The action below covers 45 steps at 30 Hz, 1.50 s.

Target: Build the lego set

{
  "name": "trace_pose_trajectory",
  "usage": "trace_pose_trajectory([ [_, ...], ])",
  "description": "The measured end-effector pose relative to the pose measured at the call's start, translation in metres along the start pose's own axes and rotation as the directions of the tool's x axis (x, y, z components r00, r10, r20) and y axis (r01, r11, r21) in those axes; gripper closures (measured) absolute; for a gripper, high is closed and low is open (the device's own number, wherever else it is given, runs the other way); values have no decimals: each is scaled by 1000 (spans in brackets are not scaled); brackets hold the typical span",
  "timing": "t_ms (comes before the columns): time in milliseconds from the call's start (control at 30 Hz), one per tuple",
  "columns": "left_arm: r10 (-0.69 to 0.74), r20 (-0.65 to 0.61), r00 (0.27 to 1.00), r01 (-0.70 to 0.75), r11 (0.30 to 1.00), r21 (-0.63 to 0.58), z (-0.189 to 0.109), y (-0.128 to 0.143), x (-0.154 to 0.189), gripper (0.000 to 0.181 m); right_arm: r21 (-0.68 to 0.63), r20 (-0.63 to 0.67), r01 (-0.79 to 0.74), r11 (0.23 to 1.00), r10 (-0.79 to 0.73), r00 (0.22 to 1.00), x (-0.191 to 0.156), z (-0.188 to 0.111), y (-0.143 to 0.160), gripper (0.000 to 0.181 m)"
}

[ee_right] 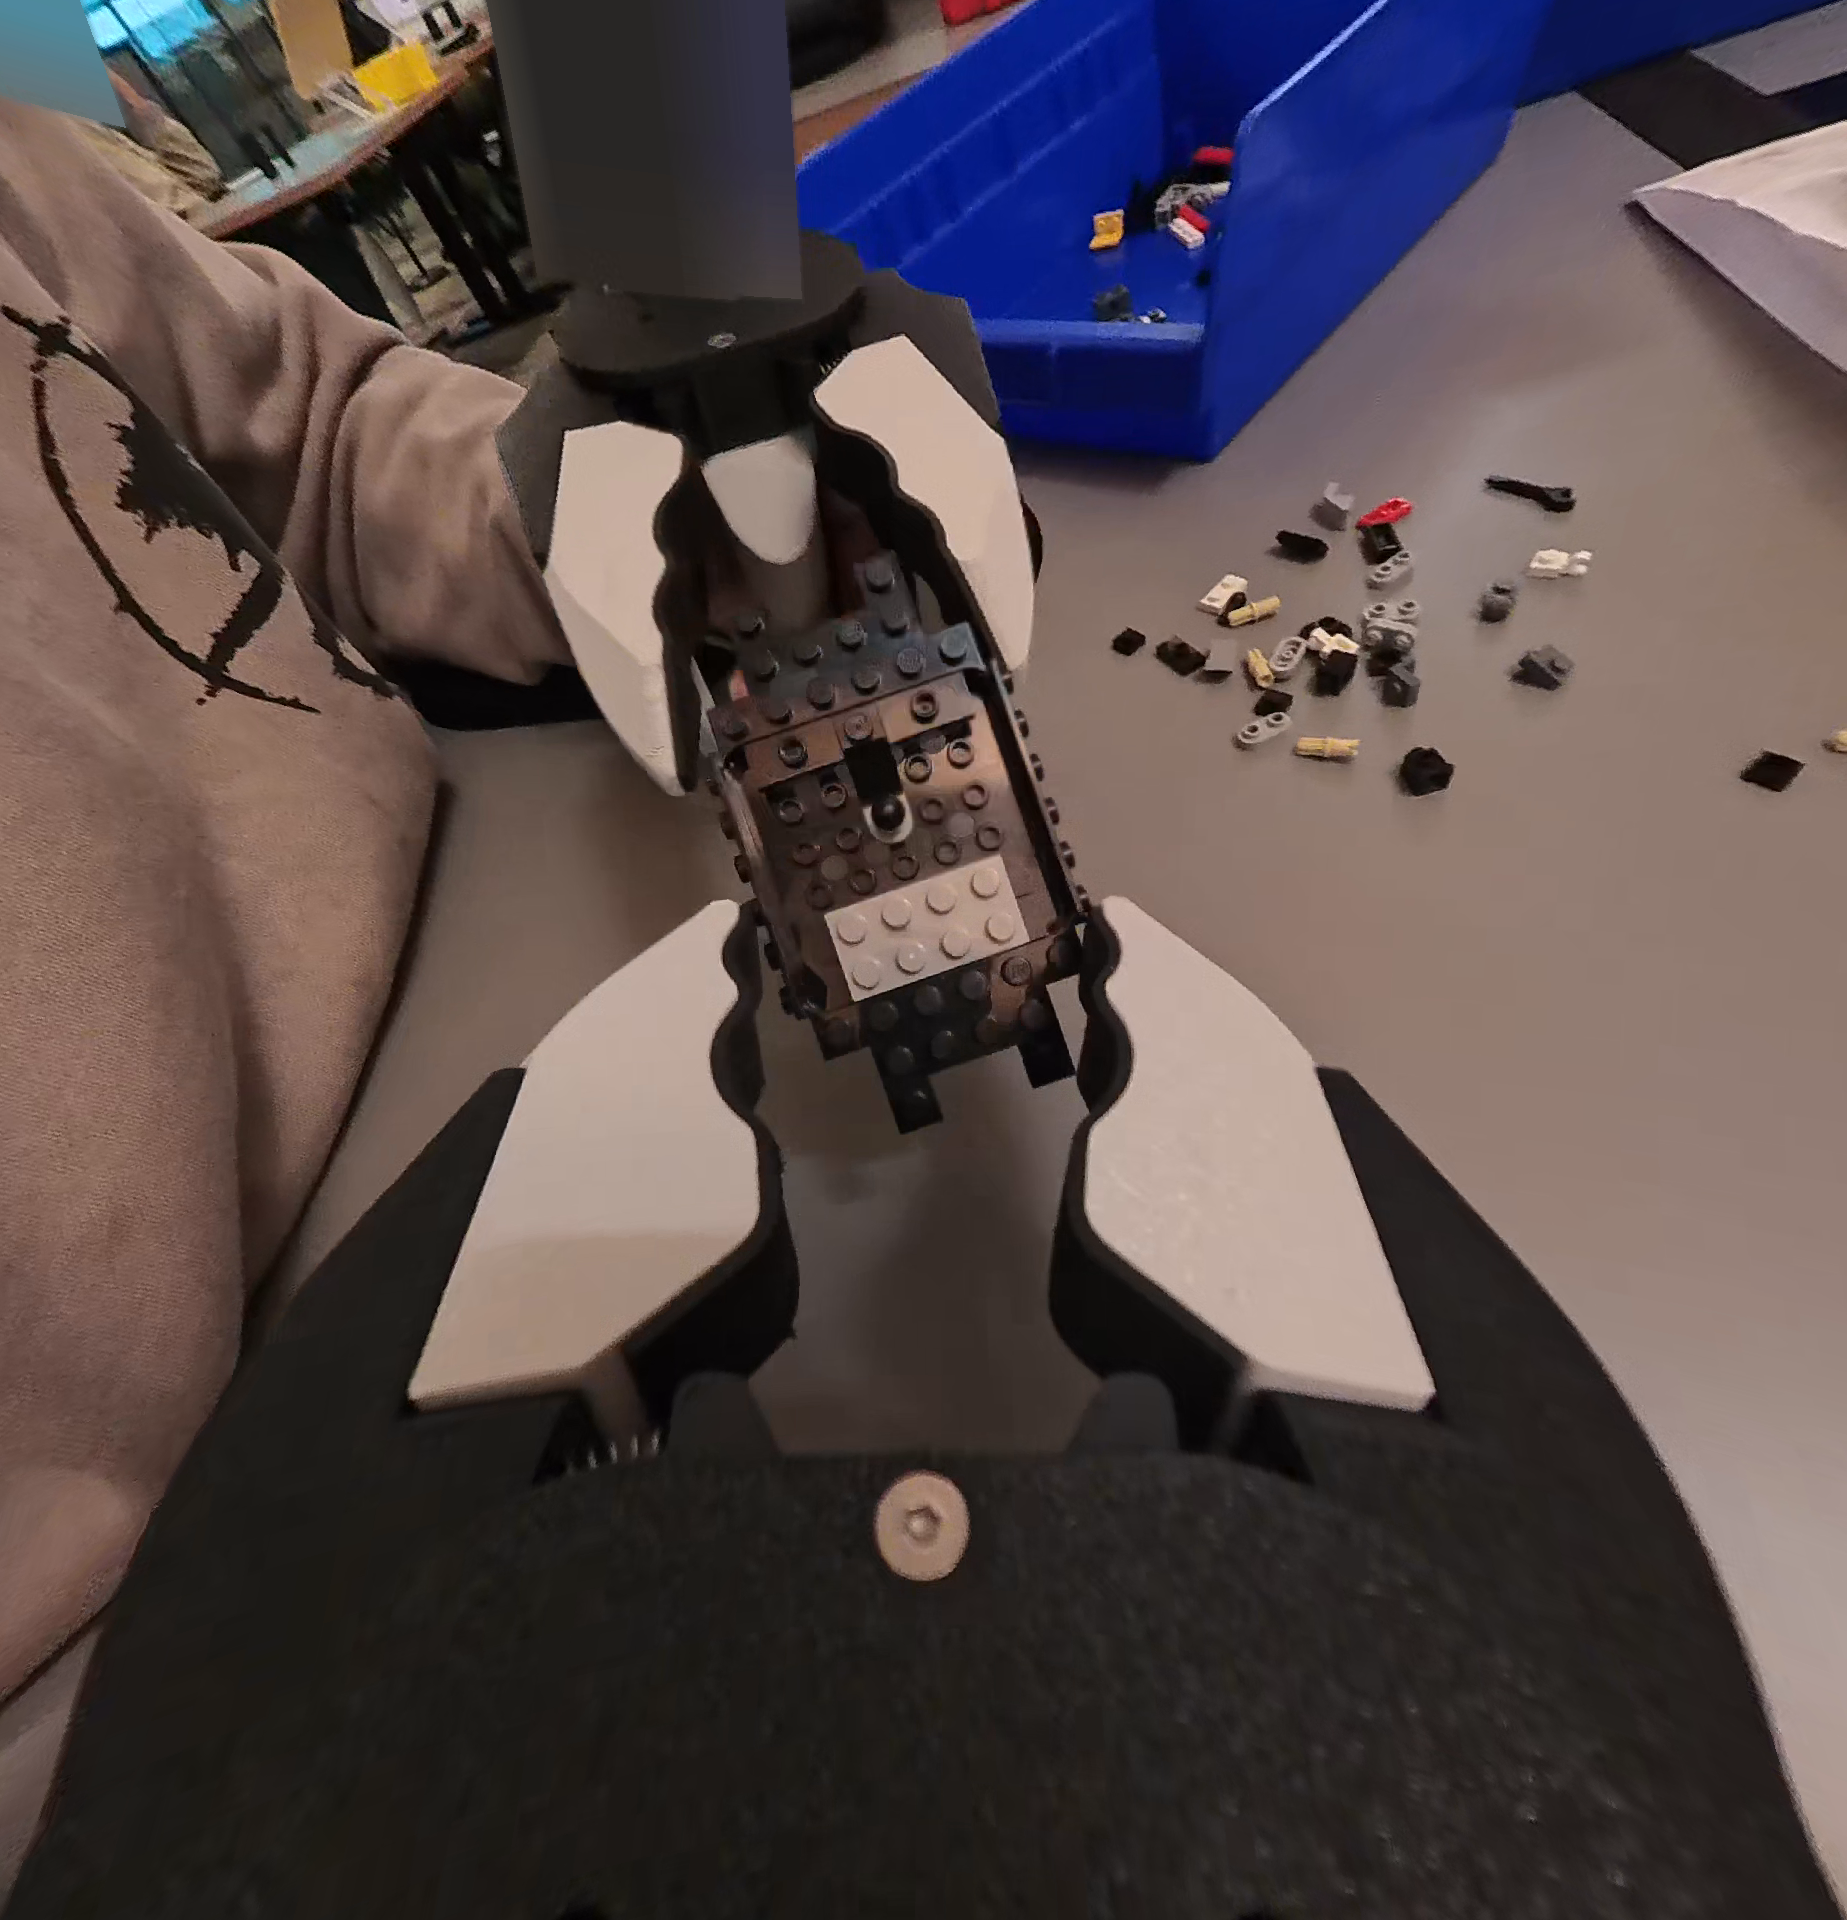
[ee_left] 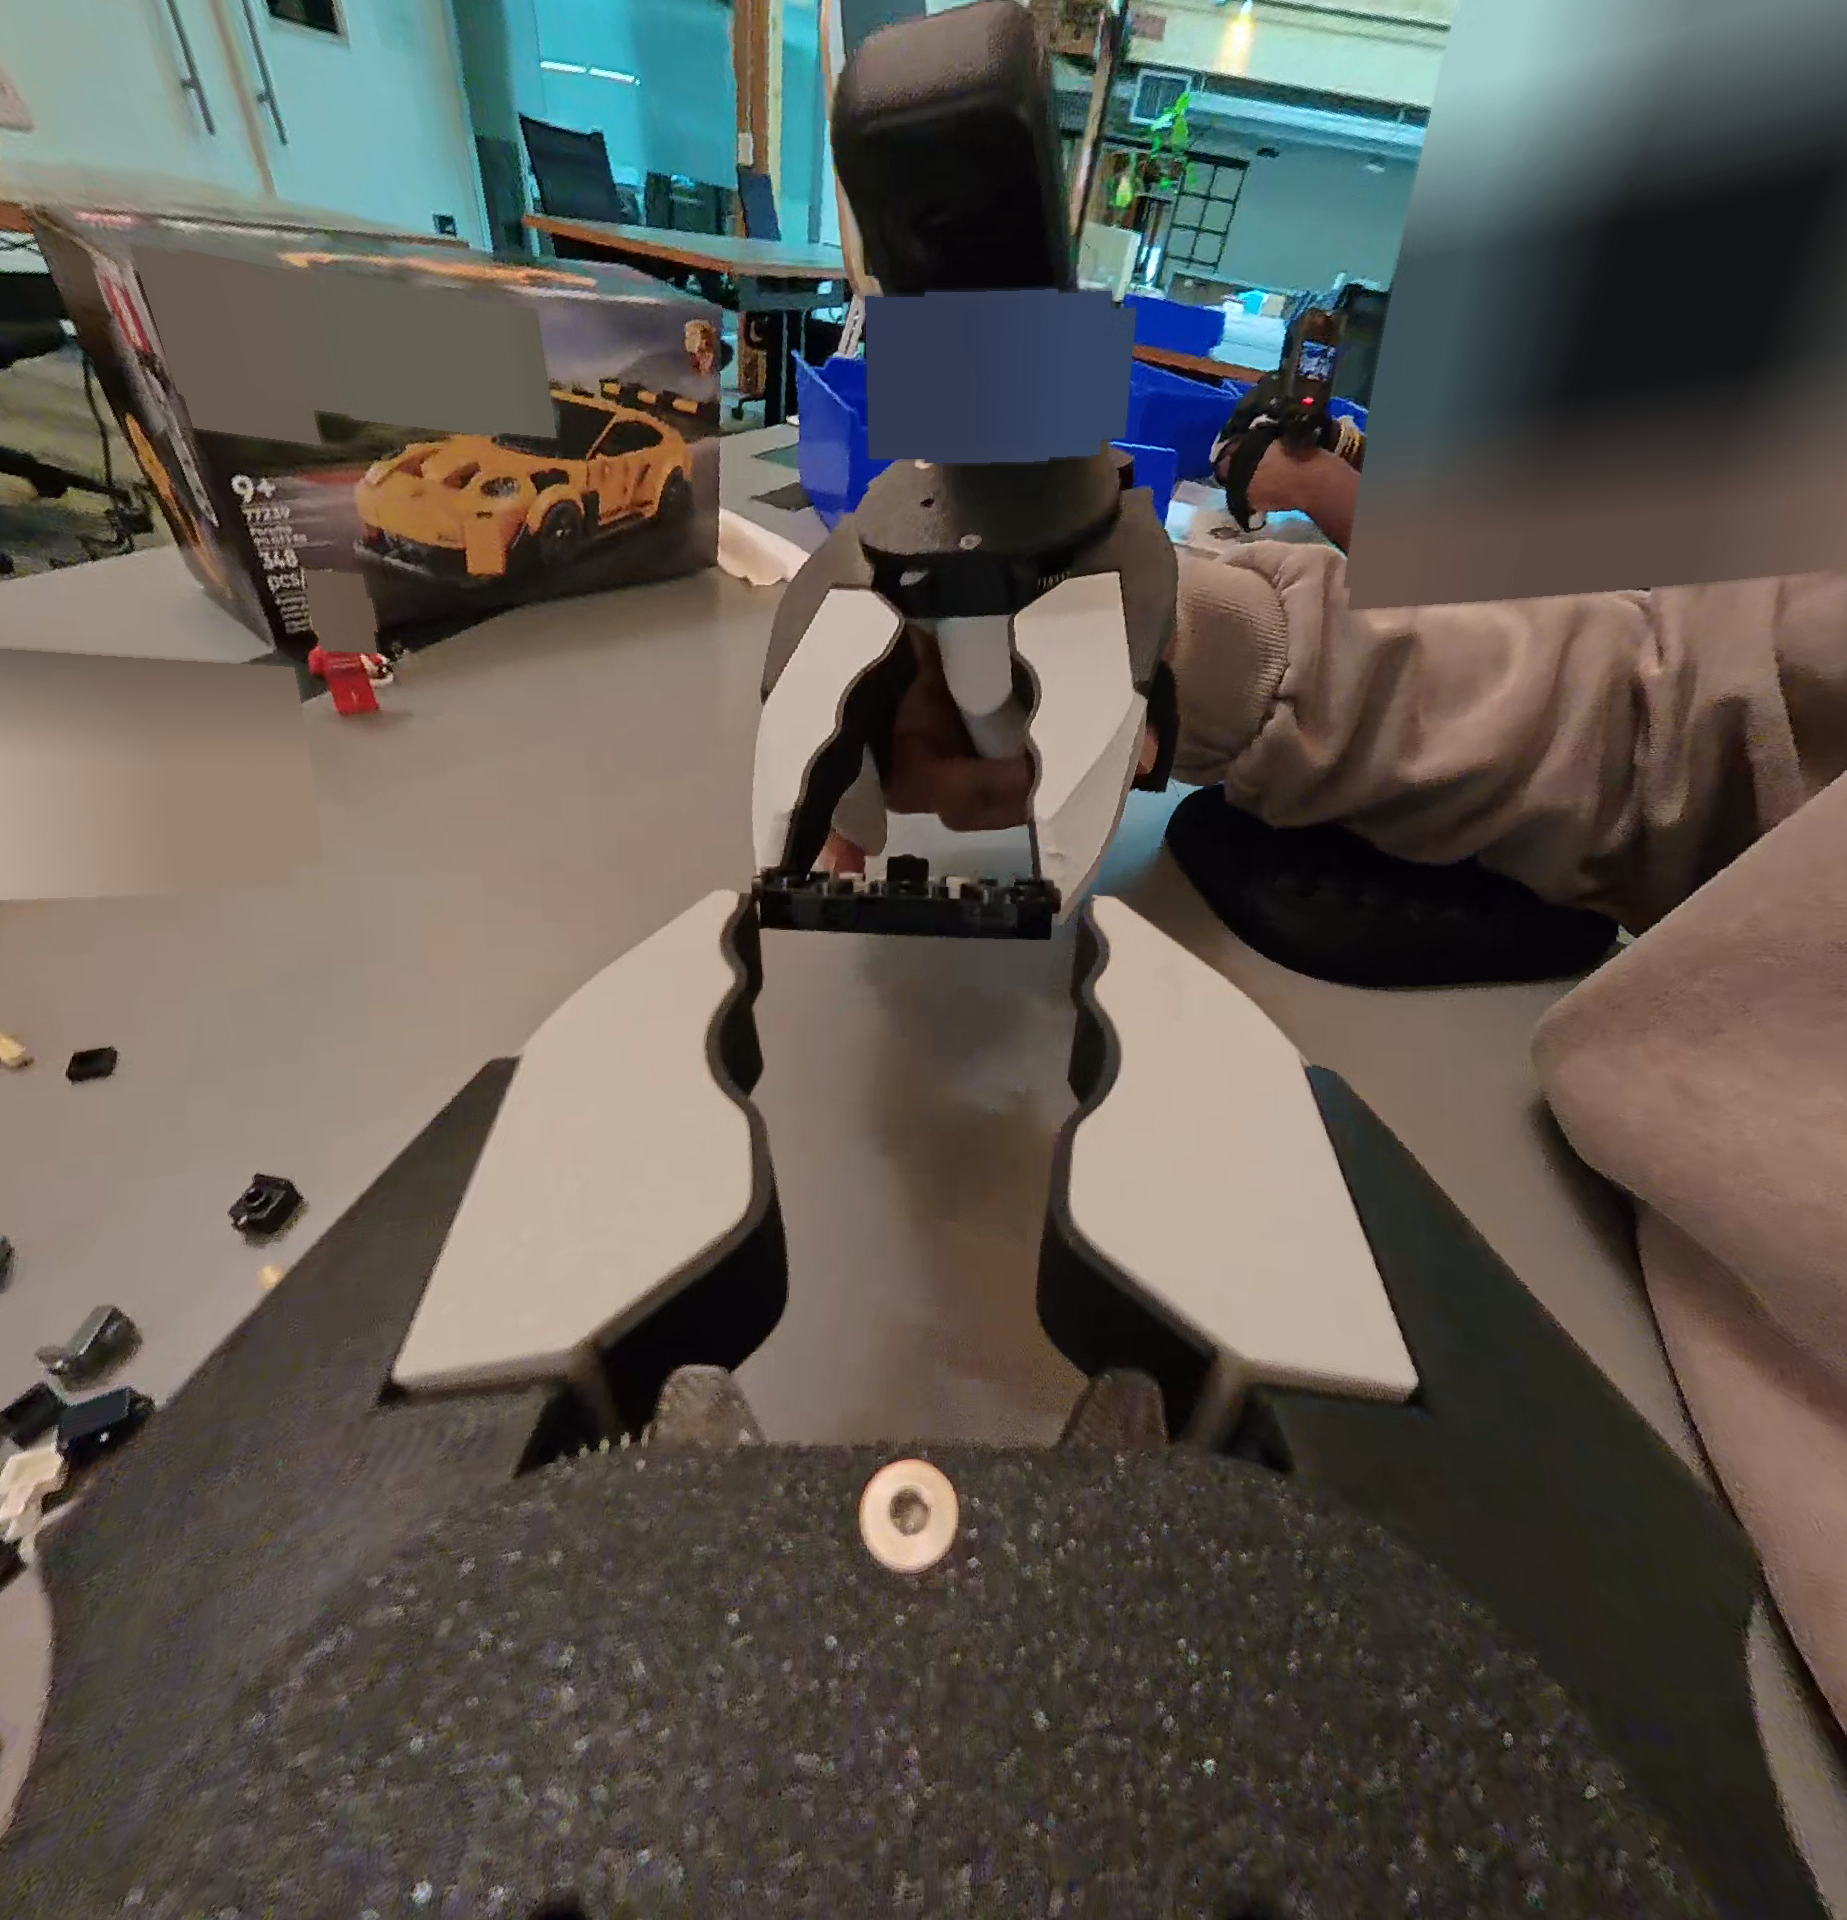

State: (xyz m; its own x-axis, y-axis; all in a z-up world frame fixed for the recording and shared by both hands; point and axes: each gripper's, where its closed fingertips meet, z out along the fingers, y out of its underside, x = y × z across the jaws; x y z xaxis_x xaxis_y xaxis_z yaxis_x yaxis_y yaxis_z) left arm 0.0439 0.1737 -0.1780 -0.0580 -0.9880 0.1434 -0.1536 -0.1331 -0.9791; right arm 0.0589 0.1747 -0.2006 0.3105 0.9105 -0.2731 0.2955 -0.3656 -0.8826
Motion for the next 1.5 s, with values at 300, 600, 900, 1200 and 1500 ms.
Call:
trace_pose_trajectory([
  [300,29,-6,1000,-29,999,32,-2,-6,3,122,25,35,5,1000,-6,999,-7,0,-4,122],
  [600,118,-11,993,-117,993,22,4,-4,12,121,26,65,19,999,-21,998,-17,8,-5,122],
  [900,96,-28,995,-93,991,101,-4,-17,13,121,134,9,74,988,-76,997,-20,-5,-27,127],
  [1200,37,-101,994,-32,998,45,3,-7,17,121,114,-10,167,979,-167,986,-28,-2,-27,165],
  [1500,23,-124,992,-19,999,28,6,-5,22,121,98,-10,187,977,-187,982,-31,0,-25,177],
])
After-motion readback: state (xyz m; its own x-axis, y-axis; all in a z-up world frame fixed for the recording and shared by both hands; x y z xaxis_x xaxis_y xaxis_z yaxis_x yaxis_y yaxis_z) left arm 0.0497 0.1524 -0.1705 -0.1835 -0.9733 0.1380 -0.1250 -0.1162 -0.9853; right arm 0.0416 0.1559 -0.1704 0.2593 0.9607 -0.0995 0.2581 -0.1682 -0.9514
